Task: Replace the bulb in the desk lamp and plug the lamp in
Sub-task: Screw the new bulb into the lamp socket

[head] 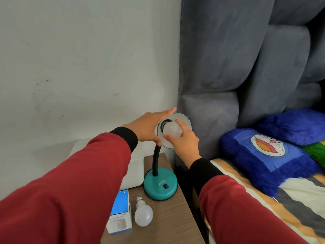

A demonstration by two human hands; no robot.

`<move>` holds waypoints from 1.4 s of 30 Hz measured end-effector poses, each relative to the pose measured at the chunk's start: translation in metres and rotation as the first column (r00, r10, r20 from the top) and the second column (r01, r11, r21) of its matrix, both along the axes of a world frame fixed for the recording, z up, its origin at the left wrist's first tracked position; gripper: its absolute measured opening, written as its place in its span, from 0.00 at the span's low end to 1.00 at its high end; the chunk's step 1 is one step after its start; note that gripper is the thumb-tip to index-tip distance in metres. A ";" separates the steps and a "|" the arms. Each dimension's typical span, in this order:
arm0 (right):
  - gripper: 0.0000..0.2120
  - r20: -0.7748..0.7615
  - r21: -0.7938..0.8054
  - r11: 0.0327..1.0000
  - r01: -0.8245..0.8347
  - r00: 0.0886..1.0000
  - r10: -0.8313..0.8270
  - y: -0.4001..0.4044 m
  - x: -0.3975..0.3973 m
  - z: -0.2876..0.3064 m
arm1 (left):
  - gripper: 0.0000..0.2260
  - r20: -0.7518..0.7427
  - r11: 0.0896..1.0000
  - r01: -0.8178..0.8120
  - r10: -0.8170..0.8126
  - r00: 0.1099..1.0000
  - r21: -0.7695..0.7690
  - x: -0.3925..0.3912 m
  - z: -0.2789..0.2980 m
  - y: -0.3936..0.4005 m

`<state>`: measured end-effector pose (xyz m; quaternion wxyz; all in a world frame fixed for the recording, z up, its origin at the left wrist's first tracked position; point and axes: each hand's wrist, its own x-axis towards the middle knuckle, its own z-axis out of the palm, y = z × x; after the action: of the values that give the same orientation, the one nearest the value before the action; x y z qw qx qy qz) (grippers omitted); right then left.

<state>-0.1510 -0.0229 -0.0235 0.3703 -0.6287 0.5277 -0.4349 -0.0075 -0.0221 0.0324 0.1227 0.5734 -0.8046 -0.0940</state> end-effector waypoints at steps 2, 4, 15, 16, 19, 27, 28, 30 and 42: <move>0.32 0.013 0.015 1.000 0.002 1.000 -0.003 0.000 0.000 0.001 | 0.53 0.000 1.000 -0.001 0.001 1.000 -0.001 0.000 0.000 -0.001; 0.33 0.020 0.019 1.000 -0.006 1.000 0.005 0.000 -0.001 0.001 | 0.53 -0.001 1.000 -0.003 0.003 1.000 -0.003 -0.001 -0.001 -0.002; 0.32 -0.006 0.057 0.998 0.002 1.000 -0.001 -0.002 0.002 0.002 | 0.53 0.013 1.000 -0.015 0.015 1.000 -0.015 -0.001 -0.002 -0.002; 0.32 -0.023 0.062 0.998 -0.006 1.000 0.007 -0.002 0.002 0.002 | 0.53 0.014 1.000 -0.016 0.017 1.000 -0.013 -0.001 -0.002 -0.002; 0.35 -0.064 0.092 0.995 -0.032 0.997 0.038 -0.002 -0.001 0.006 | 0.54 0.003 1.000 -0.023 0.023 1.000 -0.005 -0.002 -0.001 -0.001; 0.36 -0.233 0.172 0.985 -0.006 0.971 0.047 -0.001 -0.002 0.018 | 0.52 0.026 0.996 -0.092 0.092 0.995 0.012 0.004 -0.001 0.007; 0.34 -0.249 0.175 0.985 0.003 0.968 0.041 0.000 -0.002 0.020 | 0.50 0.042 0.995 -0.100 0.099 0.994 0.011 0.005 0.000 0.009; 0.30 -0.287 0.166 0.986 0.030 0.958 0.019 0.001 -0.001 0.024 | 0.46 0.076 0.993 -0.120 0.119 0.990 0.012 0.008 0.001 0.013; 0.21 -0.805 0.011 0.999 0.037 0.594 -0.013 0.043 -0.006 0.062 | 0.30 0.427 0.874 -0.460 0.361 0.829 0.154 0.040 0.024 0.079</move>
<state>-0.1566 0.0199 0.0383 0.0949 -0.7449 0.6523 -0.1031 0.0325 0.0567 0.0560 -0.0938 0.7517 -0.6508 -0.0512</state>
